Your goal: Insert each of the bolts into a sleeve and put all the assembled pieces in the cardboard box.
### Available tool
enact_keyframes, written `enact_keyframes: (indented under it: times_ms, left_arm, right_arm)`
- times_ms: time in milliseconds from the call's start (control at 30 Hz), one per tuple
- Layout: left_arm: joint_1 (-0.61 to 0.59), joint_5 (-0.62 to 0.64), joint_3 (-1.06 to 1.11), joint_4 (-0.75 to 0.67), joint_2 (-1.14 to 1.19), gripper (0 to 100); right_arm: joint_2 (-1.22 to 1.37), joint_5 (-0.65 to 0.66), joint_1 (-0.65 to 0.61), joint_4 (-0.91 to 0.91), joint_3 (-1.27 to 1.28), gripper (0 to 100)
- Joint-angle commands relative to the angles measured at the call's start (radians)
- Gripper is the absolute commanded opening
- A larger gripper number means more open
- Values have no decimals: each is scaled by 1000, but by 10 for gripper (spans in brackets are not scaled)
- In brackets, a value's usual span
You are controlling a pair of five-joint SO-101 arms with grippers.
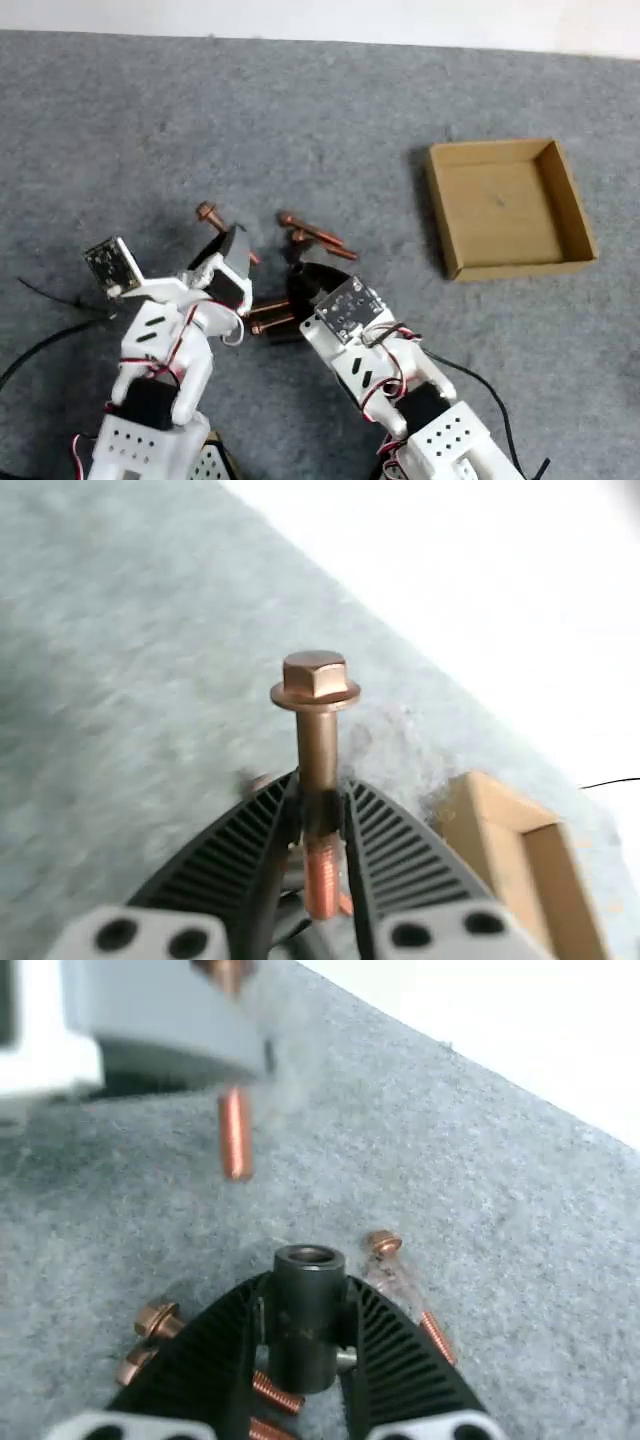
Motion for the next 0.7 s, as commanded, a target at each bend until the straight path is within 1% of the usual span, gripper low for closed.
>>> enact_keyframes:
  times_ms: [0,367,567,667]
  left_arm:
    - [39,-8,-1,-26,-148,4]
    - [42,-8,8,-26,-127,4]
    - [41,-8,10,-23,-127,4]
    - [41,-11,35,-26,-127,4]
  right_arm:
    - [-19,17,-16,1,116,5]
    - [-25,17,-16,25,117,5]
    - [-27,17,-90,22,111,5]
    - [-27,17,-99,21,111,5]
